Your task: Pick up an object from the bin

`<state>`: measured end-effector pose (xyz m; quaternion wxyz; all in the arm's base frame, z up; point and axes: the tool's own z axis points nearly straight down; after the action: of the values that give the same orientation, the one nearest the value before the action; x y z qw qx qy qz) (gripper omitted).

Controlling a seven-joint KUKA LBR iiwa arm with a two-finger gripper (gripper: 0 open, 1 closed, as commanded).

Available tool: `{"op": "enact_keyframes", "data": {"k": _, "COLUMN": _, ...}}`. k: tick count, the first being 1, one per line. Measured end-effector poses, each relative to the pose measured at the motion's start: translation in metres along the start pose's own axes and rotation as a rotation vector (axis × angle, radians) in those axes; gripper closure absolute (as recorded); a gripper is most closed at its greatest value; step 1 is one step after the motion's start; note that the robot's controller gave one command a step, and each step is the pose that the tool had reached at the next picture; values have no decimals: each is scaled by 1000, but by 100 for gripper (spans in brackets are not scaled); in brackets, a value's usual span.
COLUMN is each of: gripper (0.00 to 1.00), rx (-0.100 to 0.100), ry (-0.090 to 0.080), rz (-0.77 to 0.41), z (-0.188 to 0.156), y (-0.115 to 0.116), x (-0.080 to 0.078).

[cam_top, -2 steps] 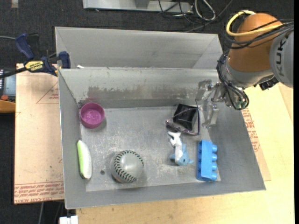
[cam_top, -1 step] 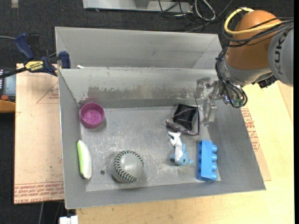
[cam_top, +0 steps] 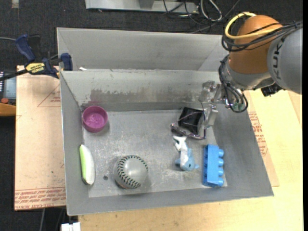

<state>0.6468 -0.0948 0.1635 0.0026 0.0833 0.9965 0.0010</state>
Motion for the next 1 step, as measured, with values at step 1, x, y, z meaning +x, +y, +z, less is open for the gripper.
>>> {"op": "enact_keyframes", "data": {"k": 1, "gripper": 0, "rx": 0, "ry": -4, "rz": -68, "z": -7, "y": 2, "x": 12}}
